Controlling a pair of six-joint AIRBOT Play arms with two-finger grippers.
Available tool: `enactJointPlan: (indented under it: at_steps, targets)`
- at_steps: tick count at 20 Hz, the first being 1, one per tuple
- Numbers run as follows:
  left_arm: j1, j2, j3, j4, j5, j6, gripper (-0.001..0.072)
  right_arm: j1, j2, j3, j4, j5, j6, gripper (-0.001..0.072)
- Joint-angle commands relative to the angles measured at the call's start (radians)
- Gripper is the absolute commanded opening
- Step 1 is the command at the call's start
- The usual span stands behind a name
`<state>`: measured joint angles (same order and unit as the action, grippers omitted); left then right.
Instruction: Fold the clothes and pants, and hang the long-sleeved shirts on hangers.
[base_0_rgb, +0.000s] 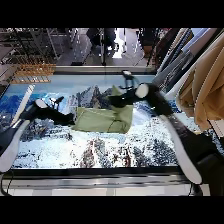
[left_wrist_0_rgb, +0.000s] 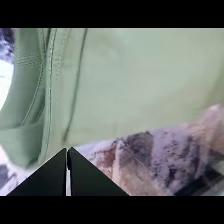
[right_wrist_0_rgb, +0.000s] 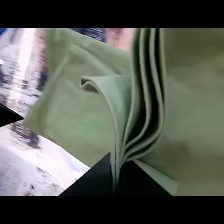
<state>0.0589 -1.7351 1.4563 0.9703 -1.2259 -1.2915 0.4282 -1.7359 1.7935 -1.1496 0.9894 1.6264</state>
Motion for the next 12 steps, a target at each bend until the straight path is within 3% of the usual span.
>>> enactJointPlan:
  at_steps: [1,3,4,5,7,12]
  targets:
    - [0.122,0.161,0.010,0.010,-0.128,0.028,0.0012,0.202,-0.147,0.021,0.103,-0.356,0.034,0.0019]
    - [0.171,0.218,0.009,0.014,-0.156,0.028,0.0012,0.241,-0.254,0.103,0.190,-0.399,-0.025,0.0023]
    - [0.179,0.226,0.009,0.014,-0.164,0.027,0.0012,0.248,-0.299,0.158,0.251,-0.383,-0.089,0.0109]
    - [0.178,0.224,0.008,0.014,-0.163,0.027,0.0012,0.252,-0.338,0.214,0.314,-0.343,-0.157,0.0297]
    - [0.160,0.204,0.007,0.005,-0.161,0.027,0.0012,0.236,-0.345,0.272,0.309,-0.264,-0.212,0.0465]
    - [0.066,0.134,0.007,-0.017,-0.067,0.028,0.0012,0.021,-0.159,0.228,0.125,0.016,-0.079,0.0464]
